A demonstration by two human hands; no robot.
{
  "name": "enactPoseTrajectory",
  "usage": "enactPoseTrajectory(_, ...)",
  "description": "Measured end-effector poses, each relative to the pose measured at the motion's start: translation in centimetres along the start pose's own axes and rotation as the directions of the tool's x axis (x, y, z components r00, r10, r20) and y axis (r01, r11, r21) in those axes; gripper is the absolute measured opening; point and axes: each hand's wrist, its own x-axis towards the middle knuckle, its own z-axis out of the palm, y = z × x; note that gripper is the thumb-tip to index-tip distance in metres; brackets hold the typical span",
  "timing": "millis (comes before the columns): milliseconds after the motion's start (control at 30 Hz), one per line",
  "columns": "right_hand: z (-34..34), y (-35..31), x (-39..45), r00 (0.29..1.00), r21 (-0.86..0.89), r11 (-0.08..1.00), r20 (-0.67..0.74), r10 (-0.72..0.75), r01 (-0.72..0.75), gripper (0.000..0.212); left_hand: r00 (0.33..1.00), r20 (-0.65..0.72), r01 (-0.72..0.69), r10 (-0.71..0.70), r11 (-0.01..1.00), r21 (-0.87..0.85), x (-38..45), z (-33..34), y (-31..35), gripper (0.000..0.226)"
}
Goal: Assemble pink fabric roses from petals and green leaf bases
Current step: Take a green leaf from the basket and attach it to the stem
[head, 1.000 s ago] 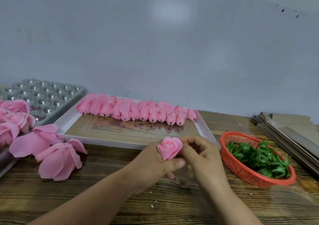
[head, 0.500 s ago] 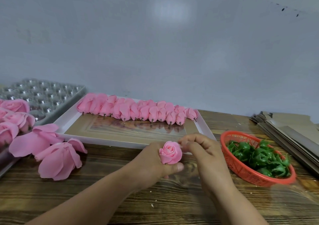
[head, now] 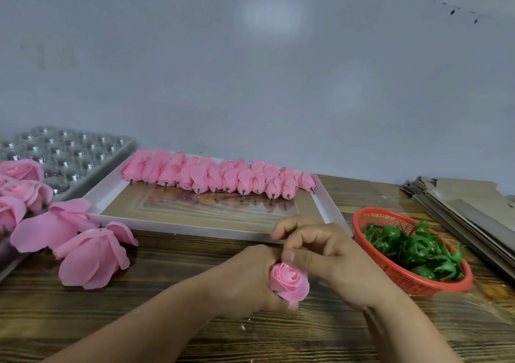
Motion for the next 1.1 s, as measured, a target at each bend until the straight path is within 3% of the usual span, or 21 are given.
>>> enactPoseTrajectory(167,0.9,0.3,0.2,0.998,-0.07,0.996,0.026,0.061,-0.059,0.013,0.998,0.027,-0.052,0.05,0.996,0.07,0.0,0.1,0.0,0.043)
enactPoseTrajectory(400,0.2,-0.1,-0.2,0.987,0.035,0.992,0.111,0.115,-0.12,0.009,0.999,0.04,-0.019,0.016,0.998,0.066,0.1,0.2,-0.3,0.024)
enactPoseTrajectory(567,1.3,0.1,0.2,0.993,0.053,0.992,0.037,0.111,-0.113,0.014,0.997,0.063,-0.055,0.044,0.979,0.195,0.2,0.3,-0.4,0.008)
enactPoseTrajectory(700,0.8,0.1,0.1,0.989,0.129,0.986,-0.089,0.114,-0.103,0.006,1.0,-0.019,-0.007,0.01,0.988,0.153,0.2,0.1,-0.8,0.029)
enactPoseTrajectory(733,0.7,-0.1,0.0,0.993,0.104,0.99,-0.061,0.098,-0.091,0.001,0.999,-0.034,0.008,-0.003,0.992,0.126,0.2,0.1,-0.9,0.025)
enactPoseTrajectory(800,0.7,-0.5,-0.2,0.996,-0.003,0.998,0.048,0.07,-0.07,0.013,0.998,-0.056,0.034,-0.032,0.999,0.04,0.2,0.2,-1.1,0.018)
enactPoseTrajectory(900,0.9,-0.6,-0.2,0.992,-0.086,0.994,0.098,0.076,-0.067,0.015,0.997,-0.056,0.06,-0.06,0.998,0.007,0.1,0.2,-1.2,0.027)
enactPoseTrajectory(1000,1.3,-0.4,-0.2,0.997,-0.121,0.99,0.027,0.071,-0.067,0.009,0.992,-0.077,0.106,-0.102,0.993,0.056,0.2,0.3,-1.2,0.018)
enactPoseTrajectory(1100,1.7,0.1,0.0,0.988,-0.252,0.968,-0.144,-0.046,0.008,0.019,0.963,-0.201,0.203,-0.18,0.974,0.103,0.4,0.3,-1.1,0.008)
